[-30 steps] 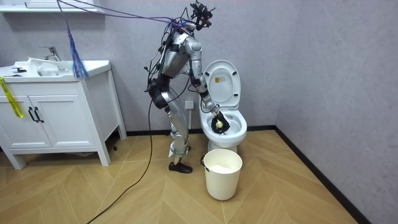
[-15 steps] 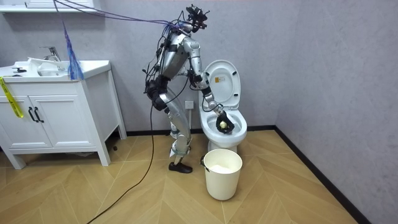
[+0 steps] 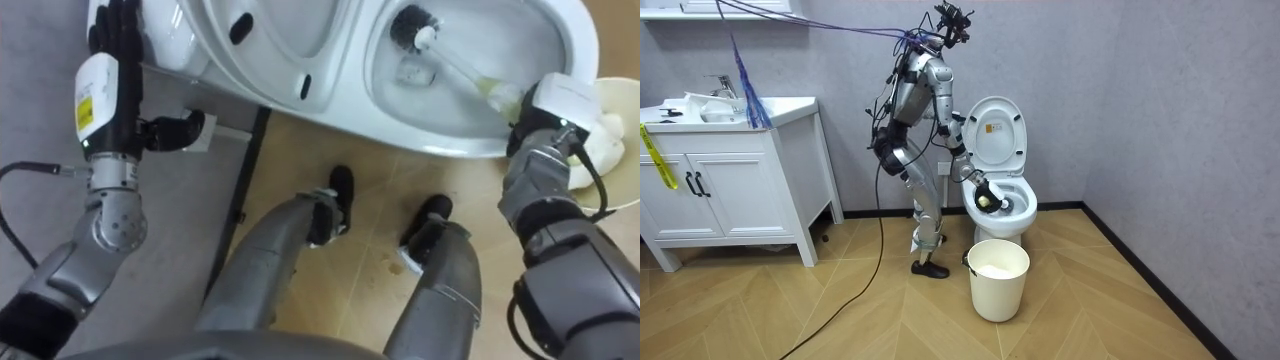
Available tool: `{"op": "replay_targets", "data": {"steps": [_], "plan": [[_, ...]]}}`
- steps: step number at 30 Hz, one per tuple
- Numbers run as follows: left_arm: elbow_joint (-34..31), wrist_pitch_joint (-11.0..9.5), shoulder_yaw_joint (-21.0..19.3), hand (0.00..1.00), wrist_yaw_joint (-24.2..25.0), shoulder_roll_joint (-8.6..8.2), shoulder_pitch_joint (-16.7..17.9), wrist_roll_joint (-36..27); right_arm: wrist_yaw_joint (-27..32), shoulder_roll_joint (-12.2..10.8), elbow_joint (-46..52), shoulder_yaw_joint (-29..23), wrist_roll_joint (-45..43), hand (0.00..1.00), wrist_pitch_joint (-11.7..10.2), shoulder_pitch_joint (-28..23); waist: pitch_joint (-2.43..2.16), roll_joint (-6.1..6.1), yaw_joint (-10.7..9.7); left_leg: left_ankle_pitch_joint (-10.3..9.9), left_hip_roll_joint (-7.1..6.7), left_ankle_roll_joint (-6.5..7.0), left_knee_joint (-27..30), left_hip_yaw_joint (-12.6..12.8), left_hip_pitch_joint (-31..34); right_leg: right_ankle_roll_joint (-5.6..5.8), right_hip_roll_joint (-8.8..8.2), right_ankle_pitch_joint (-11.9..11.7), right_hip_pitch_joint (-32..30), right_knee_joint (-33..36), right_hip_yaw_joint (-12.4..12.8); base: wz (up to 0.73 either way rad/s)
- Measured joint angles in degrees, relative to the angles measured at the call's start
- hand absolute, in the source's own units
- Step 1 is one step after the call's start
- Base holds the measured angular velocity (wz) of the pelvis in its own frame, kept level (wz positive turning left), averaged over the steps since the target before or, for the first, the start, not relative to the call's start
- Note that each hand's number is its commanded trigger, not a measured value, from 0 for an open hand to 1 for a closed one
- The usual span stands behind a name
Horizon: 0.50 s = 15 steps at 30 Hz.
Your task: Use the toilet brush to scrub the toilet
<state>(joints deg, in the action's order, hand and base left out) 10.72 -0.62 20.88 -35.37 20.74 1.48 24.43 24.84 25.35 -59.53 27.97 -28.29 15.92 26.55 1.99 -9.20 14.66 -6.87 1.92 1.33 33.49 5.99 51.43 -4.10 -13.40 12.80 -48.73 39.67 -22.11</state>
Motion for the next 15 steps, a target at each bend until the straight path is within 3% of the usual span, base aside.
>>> {"op": "replay_targets", "data": {"steps": [2,4,11,15], "plan": [[0.33,0.38,-0.38,0.0,0.11,-0.05,0.32,-0.1,-0.73,-0.36,2.46,0.0,-2.67,1.0,1.88,-1.01,-0.06,-1.02,0.06,0.03,0.9,-0.47,-0.06,-0.75,-0.28,-0.55,1.66,-0.38,1.09,-1.41,-0.64,-0.02],[0.3,0.41,-0.54,0.0,0.05,-0.07,0.9,-0.13,-1.68,-0.73,3.82,0.04,-5.53,1.0,2.47,-1.41,-0.03,-1.15,0.11,0.14,1.59,-0.79,-0.31,-0.76,-0.35,-1.0,2.49,-0.61,1.21,-2.16,-0.57,-0.09],[2.33,-0.37,-1.61,0.0,-0.09,0.2,0.98,-1.36,-2.18,-0.94,4.64,1.3,-9.79,1.0,2.38,-2.34,0.03,-0.91,-0.03,0.44,2.31,-1.99,-1.12,-0.73,-1.08,-2.24,2.57,0.36,1.58,-1.87,-0.95,0.0],[2.24,-1.43,-1.16,0.0,-0.04,1.11,0.64,-2.63,-0.91,1.82,2.13,3.06,-8.19,1.0,-1.7,-2.21,0.43,0.13,-0.08,0.62,2.15,-2.0,-0.22,-0.66,-0.91,-2.23,1.96,0.8,1.57,-1.29,-1.45,0.09]]}}
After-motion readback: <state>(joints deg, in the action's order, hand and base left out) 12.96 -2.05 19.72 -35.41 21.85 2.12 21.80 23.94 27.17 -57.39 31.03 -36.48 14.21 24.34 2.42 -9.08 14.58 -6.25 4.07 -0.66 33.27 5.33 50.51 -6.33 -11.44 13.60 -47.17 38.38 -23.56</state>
